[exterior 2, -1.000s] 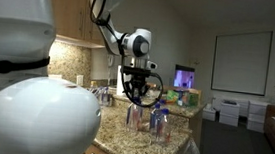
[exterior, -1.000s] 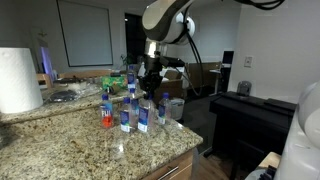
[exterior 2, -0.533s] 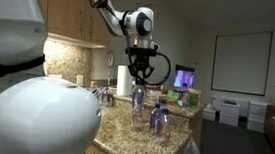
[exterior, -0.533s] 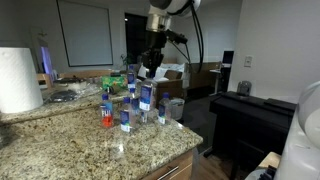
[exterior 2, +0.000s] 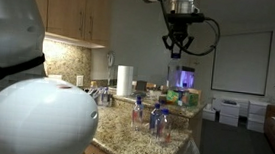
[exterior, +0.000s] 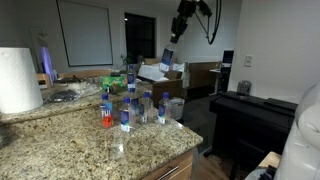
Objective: Put all the water bottles into the plastic bag
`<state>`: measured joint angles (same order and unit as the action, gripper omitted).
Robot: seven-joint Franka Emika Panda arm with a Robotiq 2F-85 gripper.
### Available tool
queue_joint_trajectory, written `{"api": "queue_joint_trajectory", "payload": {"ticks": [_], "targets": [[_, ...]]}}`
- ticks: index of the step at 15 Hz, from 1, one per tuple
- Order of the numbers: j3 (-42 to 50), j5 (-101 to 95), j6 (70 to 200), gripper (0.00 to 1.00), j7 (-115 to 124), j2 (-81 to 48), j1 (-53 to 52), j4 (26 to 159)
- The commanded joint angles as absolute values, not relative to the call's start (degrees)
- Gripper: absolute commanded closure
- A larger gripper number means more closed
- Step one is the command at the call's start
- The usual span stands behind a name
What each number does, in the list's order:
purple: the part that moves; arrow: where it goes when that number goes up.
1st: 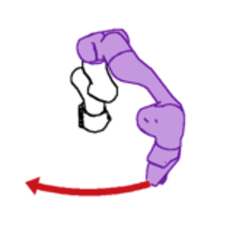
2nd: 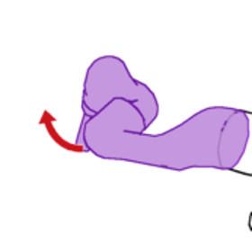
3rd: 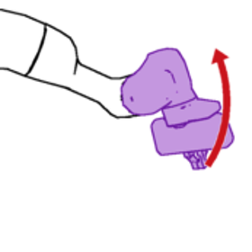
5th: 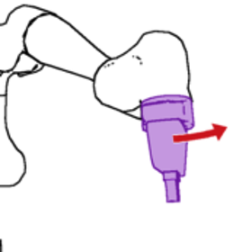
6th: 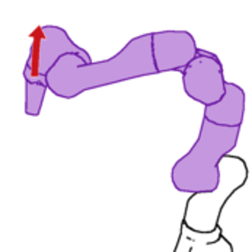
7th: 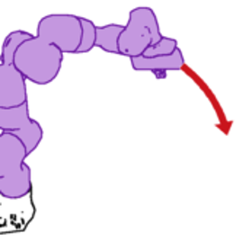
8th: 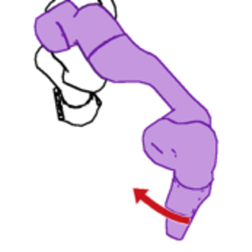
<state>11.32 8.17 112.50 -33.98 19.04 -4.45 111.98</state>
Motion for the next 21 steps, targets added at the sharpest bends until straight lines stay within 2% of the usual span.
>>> {"api": "queue_joint_trajectory", "payload": {"ticks": [1, 4, 8, 14, 21], "targets": [[17.8, 13.5, 110.4, 0.89, -43.5, 14.3, -1.4, 106.5], [22.4, 18.7, 108.6, 0.89, -50.5, 9.3, 1.5, 105.4], [23.7, 22.9, 107.3, 0.89, -55.4, 0.9, 6.6, 104.2], [19.4, 28.8, 110.4, 0.89, -54.2, -7.5, 13.5, 104.8], [13.3, 29.1, 121.5, 0.89, -49.9, -12.1, 14.7, 110.0]]}}
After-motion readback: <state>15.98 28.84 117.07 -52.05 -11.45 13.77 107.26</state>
